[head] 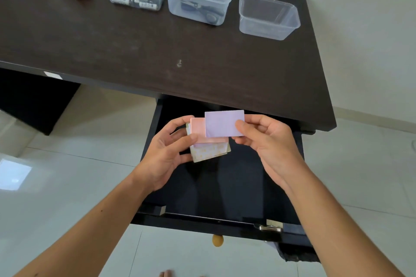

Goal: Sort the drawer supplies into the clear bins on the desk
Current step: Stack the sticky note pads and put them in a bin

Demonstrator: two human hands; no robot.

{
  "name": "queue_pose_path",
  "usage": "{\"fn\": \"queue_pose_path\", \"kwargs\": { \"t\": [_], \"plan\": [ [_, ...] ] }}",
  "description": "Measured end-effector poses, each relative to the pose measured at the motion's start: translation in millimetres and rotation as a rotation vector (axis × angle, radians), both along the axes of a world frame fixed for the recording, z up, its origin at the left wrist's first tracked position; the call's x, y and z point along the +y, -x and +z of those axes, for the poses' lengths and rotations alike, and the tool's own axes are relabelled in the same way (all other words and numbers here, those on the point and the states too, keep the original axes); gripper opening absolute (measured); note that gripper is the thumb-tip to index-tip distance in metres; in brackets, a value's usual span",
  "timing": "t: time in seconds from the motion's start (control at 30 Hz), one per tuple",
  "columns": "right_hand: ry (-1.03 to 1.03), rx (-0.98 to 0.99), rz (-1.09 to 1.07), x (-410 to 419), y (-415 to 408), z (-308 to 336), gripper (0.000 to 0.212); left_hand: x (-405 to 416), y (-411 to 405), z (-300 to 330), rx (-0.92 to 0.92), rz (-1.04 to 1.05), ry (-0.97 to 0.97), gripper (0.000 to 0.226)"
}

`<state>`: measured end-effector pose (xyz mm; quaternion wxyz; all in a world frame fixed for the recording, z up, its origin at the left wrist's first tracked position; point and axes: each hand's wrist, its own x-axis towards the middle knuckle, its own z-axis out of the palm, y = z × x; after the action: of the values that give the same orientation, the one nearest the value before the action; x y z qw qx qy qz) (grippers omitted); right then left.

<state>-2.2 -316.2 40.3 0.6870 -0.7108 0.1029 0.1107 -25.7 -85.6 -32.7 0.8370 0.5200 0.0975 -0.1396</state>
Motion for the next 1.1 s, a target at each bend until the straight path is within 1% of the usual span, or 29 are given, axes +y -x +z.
{"fn": "queue_pose_path", "kwargs": {
  "t": [0.23,0.47,0.57,0.63,0.7,0.77,0.87,1.03,1.1],
  "plan": [
    [0.14,-0.024,-0.061,19,-1,9,0.013,7,-8,27,-0.043,-0.061,-0.006,0.052],
    [0.203,-0.03,-0.025,16,3,52,0.017,10,-10,73,-0.026,-0.138,0.01,0.054],
    [0.161,0.05,-0.012,12,8,74,0.022,3,-11,101,-0.028,-0.177,0.007,0.055],
    [0.082,0.14,0.047,8,8,92,0.023,-1,-15,120,-0.023,-0.195,0.0,0.058],
    [0.014,0.181,0.091,3,6,110,0.028,-5,-22,138,-0.004,-0.202,0.001,0.063],
    [-0.015,0.165,0.085,0,2,127,0.03,-8,-32,154,0.006,-0.215,-0.007,0.063],
    [-0.04,0.107,0.039,-5,-15,142,0.028,-15,-53,175,0.015,-0.217,-0.016,0.056],
    [-0.045,0.058,-0.023,-17,-63,150,0.027,-28,-108,194,0.025,-0.246,-0.064,0.055],
    [-0.025,0.051,-0.047,-22,-86,150,0.026,-36,-131,199,0.013,-0.263,-0.088,0.049]
  ]
}}
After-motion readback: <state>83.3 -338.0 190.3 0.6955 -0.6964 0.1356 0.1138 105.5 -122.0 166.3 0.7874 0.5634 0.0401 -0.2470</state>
